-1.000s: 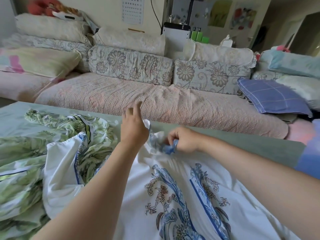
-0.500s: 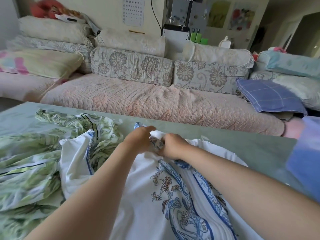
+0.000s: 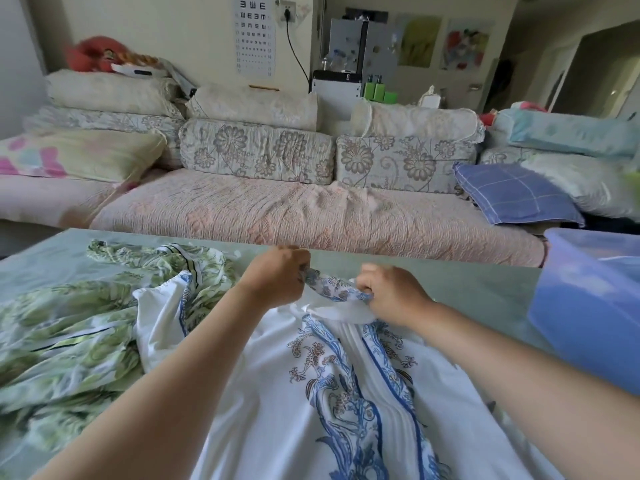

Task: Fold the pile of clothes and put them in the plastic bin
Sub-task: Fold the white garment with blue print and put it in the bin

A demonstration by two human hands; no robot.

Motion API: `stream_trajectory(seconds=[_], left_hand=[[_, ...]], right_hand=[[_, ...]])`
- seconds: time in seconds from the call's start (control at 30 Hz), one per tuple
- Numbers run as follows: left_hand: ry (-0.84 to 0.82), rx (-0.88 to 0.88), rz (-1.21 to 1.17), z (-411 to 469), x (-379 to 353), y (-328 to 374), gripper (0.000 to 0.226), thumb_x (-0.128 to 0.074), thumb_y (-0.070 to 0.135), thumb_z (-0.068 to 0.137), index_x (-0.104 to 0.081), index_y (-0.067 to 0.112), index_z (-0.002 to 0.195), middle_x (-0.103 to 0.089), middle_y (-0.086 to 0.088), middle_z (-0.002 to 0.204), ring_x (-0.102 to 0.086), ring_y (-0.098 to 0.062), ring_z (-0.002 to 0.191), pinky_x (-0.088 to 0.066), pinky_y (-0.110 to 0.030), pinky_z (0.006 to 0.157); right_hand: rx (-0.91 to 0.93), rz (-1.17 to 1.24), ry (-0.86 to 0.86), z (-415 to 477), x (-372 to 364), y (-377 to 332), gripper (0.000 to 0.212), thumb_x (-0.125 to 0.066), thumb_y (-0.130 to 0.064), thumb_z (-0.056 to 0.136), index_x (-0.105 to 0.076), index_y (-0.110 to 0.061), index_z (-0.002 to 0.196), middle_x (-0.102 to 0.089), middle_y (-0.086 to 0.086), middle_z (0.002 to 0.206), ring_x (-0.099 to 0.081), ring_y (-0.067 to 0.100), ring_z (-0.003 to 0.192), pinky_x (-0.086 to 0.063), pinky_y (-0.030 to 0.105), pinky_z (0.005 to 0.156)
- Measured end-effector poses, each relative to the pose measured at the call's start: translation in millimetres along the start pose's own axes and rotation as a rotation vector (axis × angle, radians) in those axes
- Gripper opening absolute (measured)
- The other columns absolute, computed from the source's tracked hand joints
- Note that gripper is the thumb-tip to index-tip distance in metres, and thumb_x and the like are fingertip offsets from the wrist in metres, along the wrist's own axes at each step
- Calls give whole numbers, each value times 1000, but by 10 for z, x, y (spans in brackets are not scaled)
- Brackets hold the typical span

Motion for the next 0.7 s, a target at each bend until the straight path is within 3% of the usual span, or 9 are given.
stream_trajectory(seconds=[0.17,0.23,0.3,0.37,0.47,0.53,0.6,0.63,0.7], left_hand=[[-781,93,14,-418,-22,431,21,-59,7,78,-49,22,67,-52,-1,68,-45,-19,59,-36,-26,54],[-1104,171,-124,-702,-66,578,13,-70,18,83,-60,24,87,-55,0,67,-48,-17,56,-37,-24,51],[-1268,260,-287,-901,-61,668,21,-69,25,89,-64,25,109,-63,3,75,-55,-11,58,-38,-20,51],[-1067,210,-276,-870,-60,664,21,-63,27,91,-69,21,110,-69,2,84,-61,-11,62,-43,-22,57],[-585,157,-119,-761,-17,574,14,-57,24,89,-69,29,95,-66,7,92,-62,-14,78,-46,-22,67],[-612,127,-129,-792,-93,526,12,-66,33,86,-66,35,98,-64,10,102,-60,-10,88,-48,-23,76],[-789,105,-121,-880,-237,533,38,-74,54,77,-64,32,107,-60,9,111,-59,-13,99,-48,-29,91],[-822,98,-95,-905,-293,553,45,-74,57,75,-64,30,109,-58,8,111,-58,-15,102,-48,-30,93],[-750,60,-59,-886,-361,606,35,-75,46,80,-66,27,108,-58,9,102,-59,-16,98,-47,-26,85]], right_hand=[[-22,-272,-410,-513,-47,-65,29,-62,-17,83,-40,-23,65,-39,-7,66,-44,21,70,-26,30,51],[-109,-182,-595,-667,-81,-76,18,-66,-27,74,-51,-18,70,-50,-4,69,-47,18,66,-32,27,53],[-208,-5,-687,-757,-74,-125,21,-62,-33,77,-50,-19,66,-49,-5,66,-42,16,61,-34,30,57],[-249,125,-590,-760,-33,-172,24,-54,-31,83,-42,-20,65,-43,-4,67,-38,17,64,-32,34,61],[-265,214,-395,-750,6,-224,12,-53,-24,84,-57,-30,75,-61,-11,86,-57,12,83,-47,32,75],[-268,324,-458,-808,-45,-279,26,-56,-18,82,-65,-37,97,-64,-13,105,-60,9,98,-51,27,86],[-246,373,-551,-899,-144,-318,41,-61,-22,81,-62,-37,120,-60,-13,116,-58,9,106,-50,28,94],[-223,347,-559,-930,-185,-324,46,-66,-28,82,-59,-36,127,-58,-12,119,-57,10,108,-49,29,96],[-204,300,-503,-939,-244,-296,43,-72,-36,84,-64,-31,126,-60,-12,112,-58,8,101,-48,26,89]])
Point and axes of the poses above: each hand's wrist, its own z-axis towards the middle knuckle, its own x-axis out of the back of the hand, y = z × x, the point moved 3 cm from there along z, towards the middle knuckle
